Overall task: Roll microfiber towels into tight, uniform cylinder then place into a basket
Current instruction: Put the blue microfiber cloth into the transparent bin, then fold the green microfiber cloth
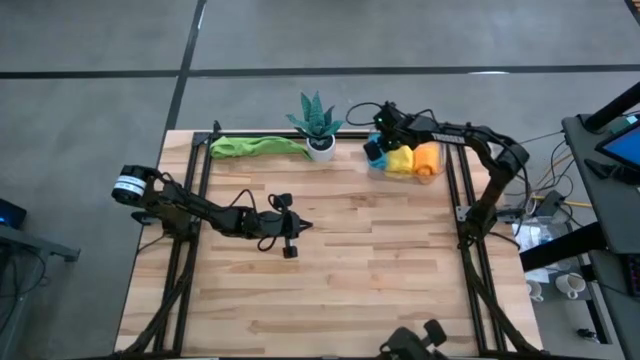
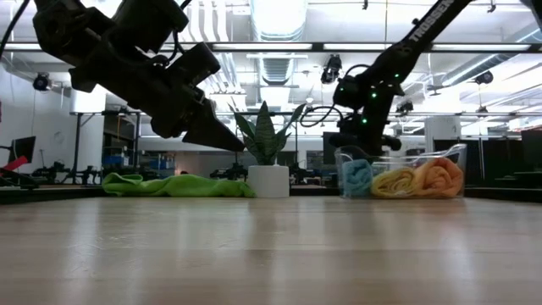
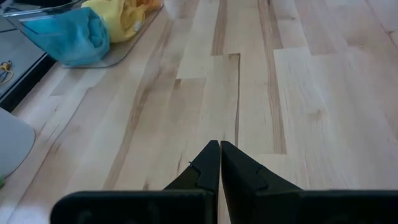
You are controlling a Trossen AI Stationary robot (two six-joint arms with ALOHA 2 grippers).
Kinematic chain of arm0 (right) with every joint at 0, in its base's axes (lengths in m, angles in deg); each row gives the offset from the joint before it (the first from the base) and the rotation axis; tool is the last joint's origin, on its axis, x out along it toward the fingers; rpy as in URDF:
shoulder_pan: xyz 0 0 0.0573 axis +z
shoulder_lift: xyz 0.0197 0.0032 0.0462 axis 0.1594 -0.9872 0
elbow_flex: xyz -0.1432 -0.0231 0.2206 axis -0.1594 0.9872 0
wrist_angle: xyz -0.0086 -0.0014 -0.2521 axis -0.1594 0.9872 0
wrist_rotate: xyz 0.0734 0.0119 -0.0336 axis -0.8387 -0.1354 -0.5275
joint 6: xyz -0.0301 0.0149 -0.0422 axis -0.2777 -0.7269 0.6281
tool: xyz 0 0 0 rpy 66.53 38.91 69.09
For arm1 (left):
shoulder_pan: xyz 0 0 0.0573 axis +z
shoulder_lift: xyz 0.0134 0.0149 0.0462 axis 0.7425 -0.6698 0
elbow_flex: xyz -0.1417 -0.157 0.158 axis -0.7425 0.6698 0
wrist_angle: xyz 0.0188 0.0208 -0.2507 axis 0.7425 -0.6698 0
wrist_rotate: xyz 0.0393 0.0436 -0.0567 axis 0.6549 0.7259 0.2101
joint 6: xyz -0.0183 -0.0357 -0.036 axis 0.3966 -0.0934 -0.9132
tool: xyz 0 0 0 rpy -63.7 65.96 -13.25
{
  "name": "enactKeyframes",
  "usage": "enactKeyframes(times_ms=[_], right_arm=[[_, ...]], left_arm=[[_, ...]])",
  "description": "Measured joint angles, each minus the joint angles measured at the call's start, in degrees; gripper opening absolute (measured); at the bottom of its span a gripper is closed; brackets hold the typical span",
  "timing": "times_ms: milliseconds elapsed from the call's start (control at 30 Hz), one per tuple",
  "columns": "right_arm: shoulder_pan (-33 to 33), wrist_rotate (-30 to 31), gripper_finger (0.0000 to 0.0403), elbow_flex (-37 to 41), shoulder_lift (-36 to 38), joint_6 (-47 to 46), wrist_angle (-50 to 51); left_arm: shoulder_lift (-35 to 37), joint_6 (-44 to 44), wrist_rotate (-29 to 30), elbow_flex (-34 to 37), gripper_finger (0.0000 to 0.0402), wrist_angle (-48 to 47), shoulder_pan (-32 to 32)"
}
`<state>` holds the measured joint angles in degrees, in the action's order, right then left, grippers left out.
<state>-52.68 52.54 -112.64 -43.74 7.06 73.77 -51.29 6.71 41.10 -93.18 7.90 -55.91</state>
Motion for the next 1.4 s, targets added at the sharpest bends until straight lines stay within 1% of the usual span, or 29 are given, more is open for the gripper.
enactKeyframes(times_ms=[133, 267, 367, 500, 600, 667, 733, 800, 900, 1100, 1233, 1400], right_arm=[[0.18, -1.35, 0.0008, -1.91, -1.94, 0.21, 1.4], [0.25, -1.27, 0.0008, -1.92, -1.29, 0.33, 2.64], [0.27, -0.85, 0.0008, -1.03, 2.25, 0.49, 4.98], [0.98, 0.37, 0.0008, 1.98, 9.42, 0.36, 6.52], [3.44, 0.12, 0.0008, 4.73, 15.15, -0.99, 3.84], [5.47, -2.23, 0.0008, 6.46, 18.06, -1.32, -0.54], [7.4, -5.27, 0.0008, 7.36, 19.47, -2.21, -4.04], [9.26, -6.94, 0.0008, 7.44, 19.77, -3.06, -7.32], [11.22, -7.65, 0.0008, 5.35, 17.49, -3.1, -7.82], [13.28, -6.7, 0.0008, -3.47, 7.65, 0.68, -0.95], [13.76, -4.11, 0.0008, -9.06, 2.31, 2.93, 4.63], [14.54, 1.64, 0.0008, -13.81, -1.03, 4.69, 14.59]], left_arm=[[0.0, 0.0, 0.0, 0.07, 0.0, -0.11, 0.01], [0.0, 0.0, -0.02, 0.09, 0.0, -0.33, 0.02], [0.0, 0.0, -0.02, 0.09, 0.0, -0.87, 0.0], [0.0, 0.0, -0.02, 0.11, 0.0, -0.96, 0.01], [0.0, 0.0, -0.02, 0.1, 0.0, -0.96, 0.01], [0.0, 0.0, -0.02, -0.07, 0.0, -0.96, 0.0], [0.0, 0.0, -0.02, -0.2, 0.0, -0.91, 0.02], [0.0, 0.0, -0.02, -0.27, 0.0, -0.96, 0.02], [0.0, 0.39, -0.02, -0.44, 0.0, -0.85, 0.09], [0.0, 0.44, -0.02, -0.62, 0.0, -0.9, 0.13], [0.0, 0.42, 0.0, -0.59, 0.0, -0.94, 0.13], [0.0, 0.04, 0.09, -0.55, 0.0, -0.96, 0.13]])
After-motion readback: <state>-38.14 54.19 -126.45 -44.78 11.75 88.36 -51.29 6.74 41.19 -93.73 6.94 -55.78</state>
